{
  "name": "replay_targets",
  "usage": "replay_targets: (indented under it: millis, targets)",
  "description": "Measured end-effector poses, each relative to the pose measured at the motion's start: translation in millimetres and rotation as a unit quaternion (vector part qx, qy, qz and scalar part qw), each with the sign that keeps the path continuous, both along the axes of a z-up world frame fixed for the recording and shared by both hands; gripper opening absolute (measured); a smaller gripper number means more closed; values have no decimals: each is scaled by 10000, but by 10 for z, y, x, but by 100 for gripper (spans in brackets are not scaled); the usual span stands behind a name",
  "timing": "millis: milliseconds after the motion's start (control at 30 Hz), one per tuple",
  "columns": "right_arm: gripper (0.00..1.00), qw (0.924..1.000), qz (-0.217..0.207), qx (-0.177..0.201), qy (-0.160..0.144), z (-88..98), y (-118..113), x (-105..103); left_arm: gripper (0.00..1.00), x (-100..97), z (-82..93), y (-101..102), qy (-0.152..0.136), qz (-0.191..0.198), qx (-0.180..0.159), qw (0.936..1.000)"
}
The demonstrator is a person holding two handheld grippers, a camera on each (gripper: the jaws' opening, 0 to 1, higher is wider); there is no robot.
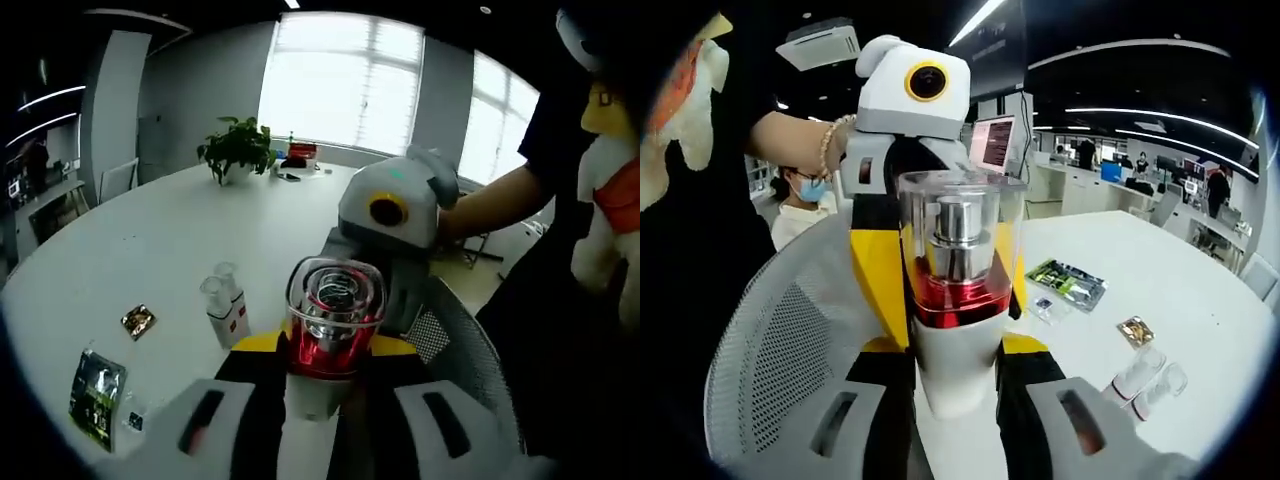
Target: Arrange the skincare products in the storage area until every visible bottle or jar stands upright without overlapping.
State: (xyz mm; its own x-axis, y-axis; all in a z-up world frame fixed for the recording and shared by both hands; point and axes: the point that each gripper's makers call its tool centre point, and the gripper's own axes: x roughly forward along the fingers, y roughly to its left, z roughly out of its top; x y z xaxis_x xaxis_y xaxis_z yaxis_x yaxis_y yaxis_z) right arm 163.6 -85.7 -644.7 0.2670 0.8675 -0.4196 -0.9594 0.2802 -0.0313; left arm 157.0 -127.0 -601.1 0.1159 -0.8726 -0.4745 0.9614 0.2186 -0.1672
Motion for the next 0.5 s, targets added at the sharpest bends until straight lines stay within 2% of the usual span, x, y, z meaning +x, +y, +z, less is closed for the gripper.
replay_targets:
  millis: [300,500]
  targets:
    - [30,9995,-108,-286,6,-309,-95,129,23,109,-313,-54,75,-89,206,9997]
    - [30,9993,-156,-338,54,-450,-120,151,23,115,-413,-64,104,-116,311,9994]
